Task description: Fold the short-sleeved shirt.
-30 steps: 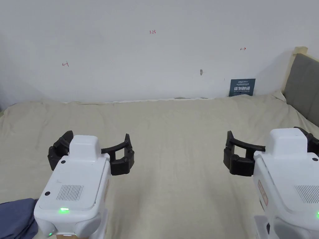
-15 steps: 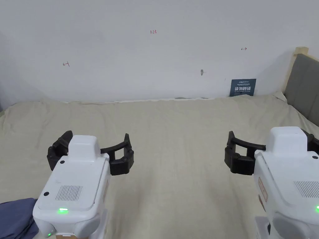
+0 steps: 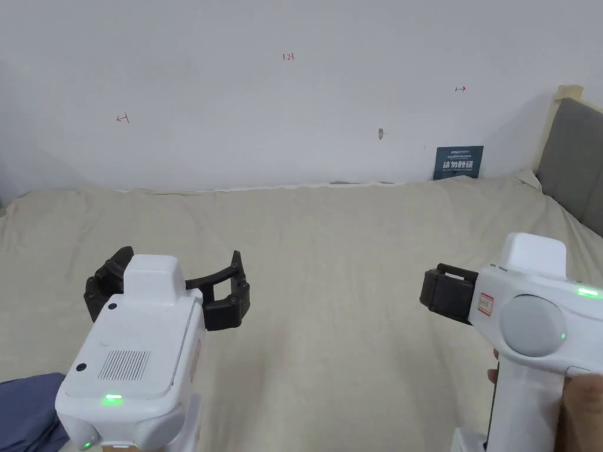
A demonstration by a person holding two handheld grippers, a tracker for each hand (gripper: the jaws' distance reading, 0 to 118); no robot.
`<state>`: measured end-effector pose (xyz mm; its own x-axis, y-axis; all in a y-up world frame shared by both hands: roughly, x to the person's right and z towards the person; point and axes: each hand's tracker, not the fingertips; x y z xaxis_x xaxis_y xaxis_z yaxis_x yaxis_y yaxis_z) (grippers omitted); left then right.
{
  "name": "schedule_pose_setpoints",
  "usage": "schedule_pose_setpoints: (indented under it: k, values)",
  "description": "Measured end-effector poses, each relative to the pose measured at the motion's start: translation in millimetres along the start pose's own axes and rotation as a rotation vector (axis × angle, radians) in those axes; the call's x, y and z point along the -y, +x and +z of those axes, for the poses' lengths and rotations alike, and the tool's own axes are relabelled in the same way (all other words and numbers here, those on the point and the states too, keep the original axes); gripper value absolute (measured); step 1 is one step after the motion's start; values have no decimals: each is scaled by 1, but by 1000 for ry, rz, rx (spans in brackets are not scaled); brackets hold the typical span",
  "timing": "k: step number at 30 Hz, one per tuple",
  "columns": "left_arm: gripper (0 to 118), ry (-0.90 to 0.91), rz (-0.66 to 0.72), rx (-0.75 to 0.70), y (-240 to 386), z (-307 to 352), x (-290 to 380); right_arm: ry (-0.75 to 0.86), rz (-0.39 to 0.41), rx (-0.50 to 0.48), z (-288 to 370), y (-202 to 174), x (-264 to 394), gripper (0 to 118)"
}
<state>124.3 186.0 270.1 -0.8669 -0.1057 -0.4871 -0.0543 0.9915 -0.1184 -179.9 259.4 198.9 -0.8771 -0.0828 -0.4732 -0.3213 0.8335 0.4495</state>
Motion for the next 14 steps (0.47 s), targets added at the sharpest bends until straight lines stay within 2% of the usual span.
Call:
schedule_pose_setpoints:
  k: [11, 14]
  values:
    - [118, 1, 9, -2, 1, 0, -1, 17, 13, -55, -3, 1, 1, 118]
    - [118, 0, 6, -5, 1, -1, -1, 15, -9, -69, -4, 2, 2, 118]
